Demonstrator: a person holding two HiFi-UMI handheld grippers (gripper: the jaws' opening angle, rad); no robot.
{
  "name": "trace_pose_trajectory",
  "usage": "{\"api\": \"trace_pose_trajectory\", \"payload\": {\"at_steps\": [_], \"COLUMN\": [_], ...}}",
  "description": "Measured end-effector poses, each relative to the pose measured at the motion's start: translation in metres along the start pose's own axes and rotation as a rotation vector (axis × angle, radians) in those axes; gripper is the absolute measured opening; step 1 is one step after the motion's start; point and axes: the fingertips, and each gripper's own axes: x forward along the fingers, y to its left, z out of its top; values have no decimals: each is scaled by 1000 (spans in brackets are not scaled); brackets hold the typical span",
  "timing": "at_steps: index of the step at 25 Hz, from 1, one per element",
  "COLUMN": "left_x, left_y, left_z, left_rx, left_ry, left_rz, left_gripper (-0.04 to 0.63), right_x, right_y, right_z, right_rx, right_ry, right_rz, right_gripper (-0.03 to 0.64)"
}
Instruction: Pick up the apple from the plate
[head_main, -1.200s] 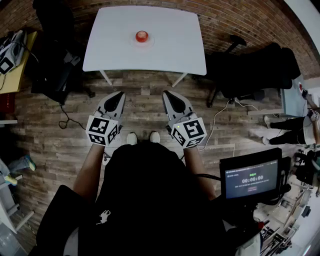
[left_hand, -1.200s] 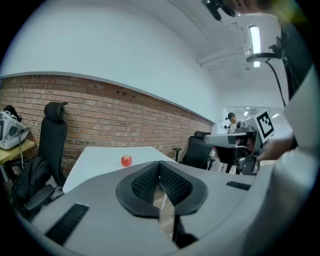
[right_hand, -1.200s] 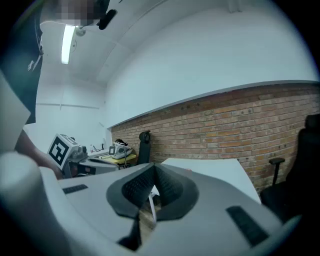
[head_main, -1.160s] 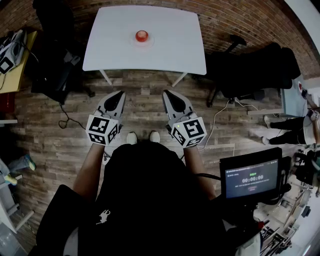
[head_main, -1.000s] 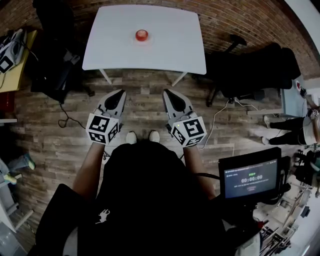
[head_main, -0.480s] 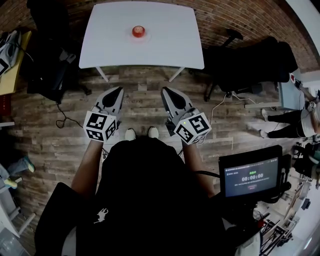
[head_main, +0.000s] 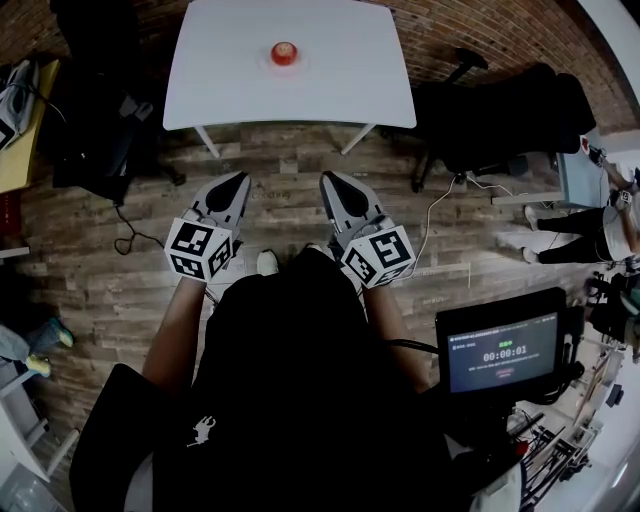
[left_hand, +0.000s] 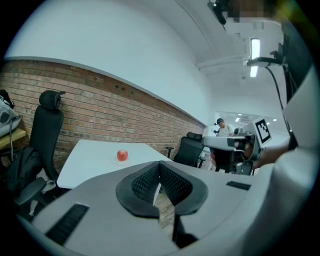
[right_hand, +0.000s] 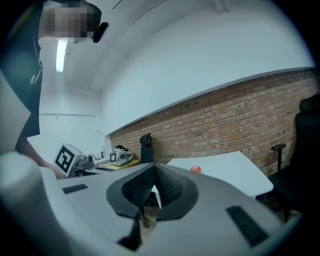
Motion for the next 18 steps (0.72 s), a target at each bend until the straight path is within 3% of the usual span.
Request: {"api": "trace_pose_trajectory", "payload": {"at_steps": [7,18], "left_x": [5,48], "left_y": [-4,23], "left_z": [-2,13], "left_rx": [-26,41], "left_ry": [-25,-8], "left_rz": [-83,-14], "left_gripper": [6,6], "right_x": [10,54], "right_y": [6,-39], "right_z": [-1,10], "right_rx": [39,28], "right_ry": [-17,-16], "right_rz": [44,66], "right_gripper": [5,3]}}
